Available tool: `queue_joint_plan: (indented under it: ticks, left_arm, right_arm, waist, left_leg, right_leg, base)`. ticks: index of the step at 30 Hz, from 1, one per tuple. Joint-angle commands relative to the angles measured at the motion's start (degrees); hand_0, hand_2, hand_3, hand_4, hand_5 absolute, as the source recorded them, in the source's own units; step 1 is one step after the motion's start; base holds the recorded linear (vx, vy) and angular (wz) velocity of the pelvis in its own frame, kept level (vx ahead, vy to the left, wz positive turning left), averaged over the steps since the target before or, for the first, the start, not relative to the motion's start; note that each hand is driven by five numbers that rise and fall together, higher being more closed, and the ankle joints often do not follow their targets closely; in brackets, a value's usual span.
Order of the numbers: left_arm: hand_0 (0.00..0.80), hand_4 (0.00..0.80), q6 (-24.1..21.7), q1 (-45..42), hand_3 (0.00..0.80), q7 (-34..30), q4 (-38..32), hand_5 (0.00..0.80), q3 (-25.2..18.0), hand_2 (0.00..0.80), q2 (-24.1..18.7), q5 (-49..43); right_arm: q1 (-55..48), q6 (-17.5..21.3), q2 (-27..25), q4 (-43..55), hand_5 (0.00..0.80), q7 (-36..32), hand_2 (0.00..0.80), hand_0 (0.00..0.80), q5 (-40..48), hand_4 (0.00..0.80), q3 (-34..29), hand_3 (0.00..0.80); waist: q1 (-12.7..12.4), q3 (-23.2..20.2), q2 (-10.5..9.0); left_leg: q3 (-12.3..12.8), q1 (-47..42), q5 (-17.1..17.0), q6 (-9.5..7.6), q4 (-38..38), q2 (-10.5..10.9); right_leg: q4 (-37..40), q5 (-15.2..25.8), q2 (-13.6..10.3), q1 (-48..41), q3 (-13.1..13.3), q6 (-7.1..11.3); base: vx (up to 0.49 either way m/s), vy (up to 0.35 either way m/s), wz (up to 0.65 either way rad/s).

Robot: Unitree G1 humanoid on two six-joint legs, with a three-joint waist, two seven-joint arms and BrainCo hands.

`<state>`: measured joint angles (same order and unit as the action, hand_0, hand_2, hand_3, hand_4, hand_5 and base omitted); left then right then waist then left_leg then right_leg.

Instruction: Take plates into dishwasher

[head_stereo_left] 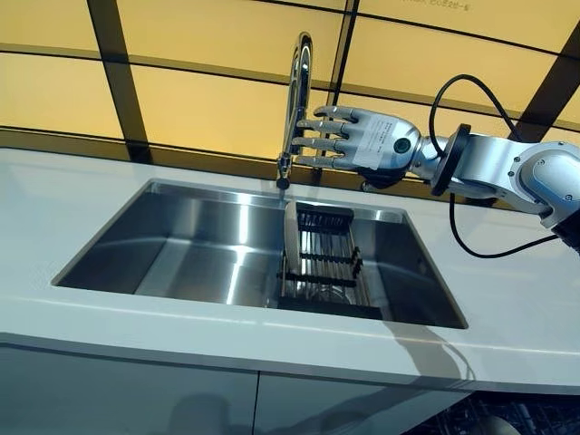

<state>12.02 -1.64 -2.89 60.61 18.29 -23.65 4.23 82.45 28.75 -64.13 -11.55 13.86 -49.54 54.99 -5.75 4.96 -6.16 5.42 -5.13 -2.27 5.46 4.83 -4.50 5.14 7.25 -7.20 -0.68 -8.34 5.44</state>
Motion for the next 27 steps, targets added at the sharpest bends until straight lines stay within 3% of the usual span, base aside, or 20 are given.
queue_joint_plan:
  ticks: [1, 17, 27]
  left_arm:
    - [0.0, 0.0, -0.04, 2.5, 0.0, -0.52, 0.07, 0.0, -0.62, 0.0, -2.18, 0.69]
    - [0.0, 0.0, -0.21, 3.6, 0.0, -0.27, -1.15, 0.0, 0.02, 0.0, -2.03, 2.06]
    - [0.0, 0.0, -0.33, 4.38, 0.0, 0.65, -1.6, 0.0, -0.4, 0.0, -2.05, 3.62]
  right_arm:
    - [7.75, -1.63, -2.6, -2.42, 0.0, 0.08, 0.0, 0.0, -0.58, 0.0, 3.53, 0.0]
    - [4.38, -1.67, 1.06, -3.77, 0.0, -1.08, 0.0, 0.0, -1.8, 0.0, 3.27, 0.0]
    - [5.29, -3.24, 2.34, -3.75, 0.0, -1.08, 0.0, 0.0, -2.64, 0.0, 4.84, 0.0]
  waist:
    - [-1.95, 1.58, -1.25]
    - [-3.22, 4.36, 0.27]
    - [-3.69, 6.8, 0.25]
  left_leg:
    - [-3.35, 2.57, 1.26, -2.03, 0.17, 2.57]
    - [-4.89, 4.9, 0.06, -1.77, 0.17, 2.56]
    - [-5.39, 7.06, -0.7, -1.64, 0.17, 2.44]
  right_leg:
    - [-0.14, -2.68, 0.08, -2.14, -3.63, 3.55]
    - [-0.14, -2.83, -0.04, -1.08, -4.95, 3.02]
    - [-0.14, -2.42, 0.19, 0.79, -5.05, 2.74]
  base:
    - [-0.083, -0.047, 0.15]
    - [-0.014, -0.011, 0.05]
    - [-0.025, -0.014, 0.04]
